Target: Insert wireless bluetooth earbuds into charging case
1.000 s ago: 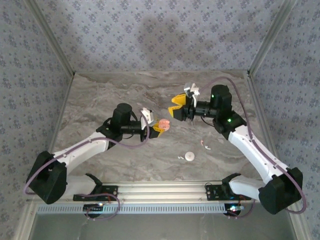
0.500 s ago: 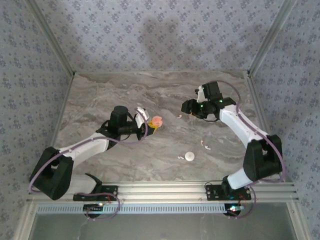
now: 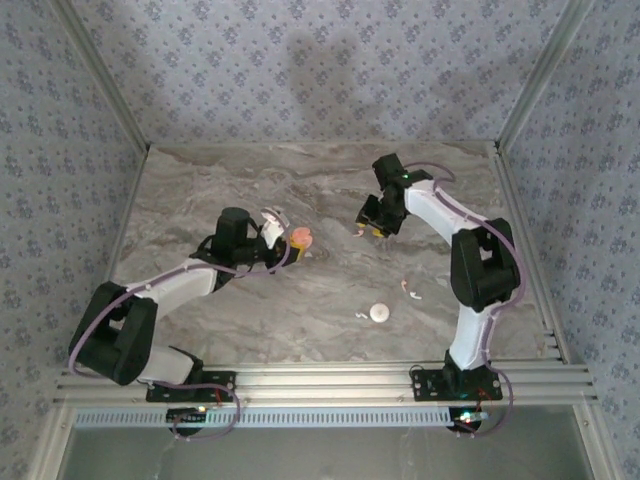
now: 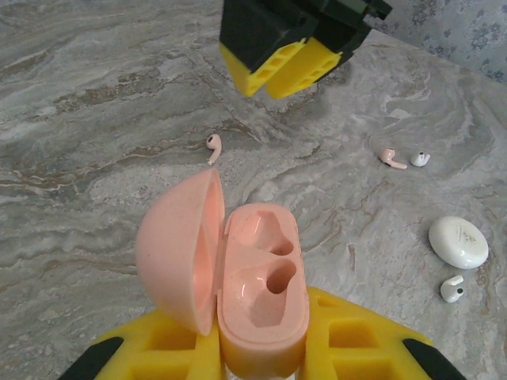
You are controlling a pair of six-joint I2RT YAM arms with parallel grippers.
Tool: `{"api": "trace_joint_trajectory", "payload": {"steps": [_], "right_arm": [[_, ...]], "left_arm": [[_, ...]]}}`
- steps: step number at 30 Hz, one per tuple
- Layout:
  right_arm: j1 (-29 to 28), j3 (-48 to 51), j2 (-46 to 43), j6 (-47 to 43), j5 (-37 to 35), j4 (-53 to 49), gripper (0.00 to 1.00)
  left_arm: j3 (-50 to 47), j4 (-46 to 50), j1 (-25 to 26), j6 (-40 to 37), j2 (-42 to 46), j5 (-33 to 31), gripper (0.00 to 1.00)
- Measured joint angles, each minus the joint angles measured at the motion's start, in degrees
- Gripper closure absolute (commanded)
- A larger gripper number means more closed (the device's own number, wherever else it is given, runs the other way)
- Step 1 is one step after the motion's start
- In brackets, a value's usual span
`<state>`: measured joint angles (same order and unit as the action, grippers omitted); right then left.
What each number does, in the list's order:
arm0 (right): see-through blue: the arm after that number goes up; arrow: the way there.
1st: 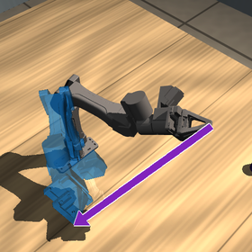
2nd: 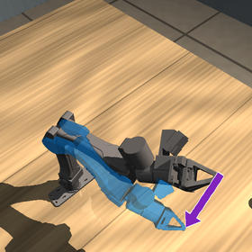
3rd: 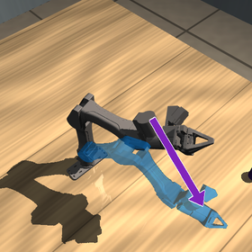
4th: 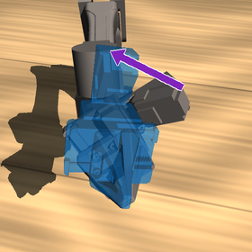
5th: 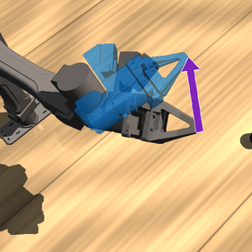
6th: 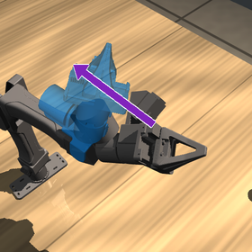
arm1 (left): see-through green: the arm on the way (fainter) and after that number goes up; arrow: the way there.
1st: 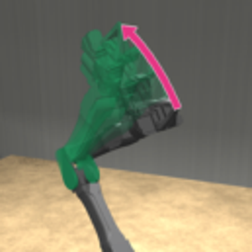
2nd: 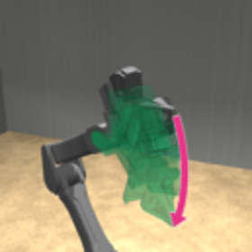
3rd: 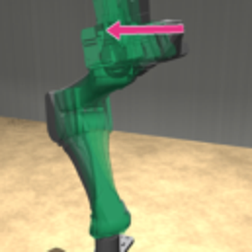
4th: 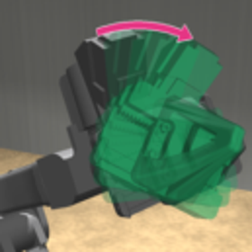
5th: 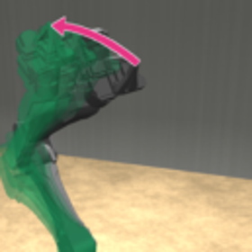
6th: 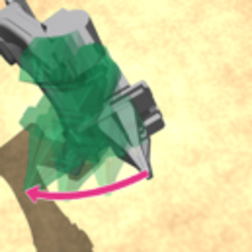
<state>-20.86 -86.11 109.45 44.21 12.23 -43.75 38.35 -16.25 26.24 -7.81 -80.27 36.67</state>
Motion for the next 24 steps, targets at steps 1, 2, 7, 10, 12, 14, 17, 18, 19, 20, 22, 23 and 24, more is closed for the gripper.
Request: {"api": "trace_joint_trajectory", "payload": {"steps": [1,2,7,10,12,14,17,18,19,20,22,23,24], "right_arm": [[-0.2,-1.1,1.0,0.0,-0.3,-0.7,0.6],[-0.4,-2.3,2.2,0.0,-0.6,-1.5,0.61],[-0.8,-6.3,6.8,0.0,-1.2,-4.2,0.61],[-0.8,-6.7,8.4,0.4,-1.1,-4.8,0.61],[-0.8,-7.2,9.6,0.5,-1.1,-4.8,0.62],[-0.8,-7.6,10.8,0.7,-0.9,-4.7,0.63],[-0.8,-8.0,12.5,1.3,-0.9,-4.5,0.65],[-0.8,-8.1,12.9,1.4,-0.9,-4.3,0.65],[-0.8,-8.2,13.2,1.5,-0.9,-4.2,0.65],[-0.8,-8.3,13.6,1.6,-0.9,-4.1,0.65],[-0.8,-8.6,14.1,1.7,-0.7,-4.0,0.65],[-0.7,-9.0,14.4,1.7,-0.5,-3.8,0.65],[-0.6,-9.4,14.7,1.7,-0.4,-3.7,0.65]], "left_arm": [[0.4,0.2,0.0,0.0,-0.2,0.1,0.79],[0.8,0.4,-0.1,0.0,-0.5,0.1,0.79],[3.1,1.0,-1.6,0.0,-2.2,0.6,0.8],[4.3,1.0,-2.8,0.0,-4.0,0.5,0.8],[5.0,1.0,-3.6,0.1,-5.1,0.5,0.8],[5.5,1.1,-4.2,0.3,-5.9,0.5,0.8],[6.0,1.1,-4.8,0.4,-6.2,0.6,0.8],[6.1,1.1,-4.9,0.4,-6.2,0.6,0.8],[6.2,1.0,-5.0,0.5,-6.2,0.6,0.8],[6.4,1.0,-5.2,0.5,-6.3,0.6,0.8],[6.6,1.0,-5.5,0.6,-6.6,0.6,0.8],[6.6,1.0,-5.6,0.6,-6.6,0.6,0.8],[6.6,1.0,-5.7,0.7,-6.7,0.6,0.8]]}}
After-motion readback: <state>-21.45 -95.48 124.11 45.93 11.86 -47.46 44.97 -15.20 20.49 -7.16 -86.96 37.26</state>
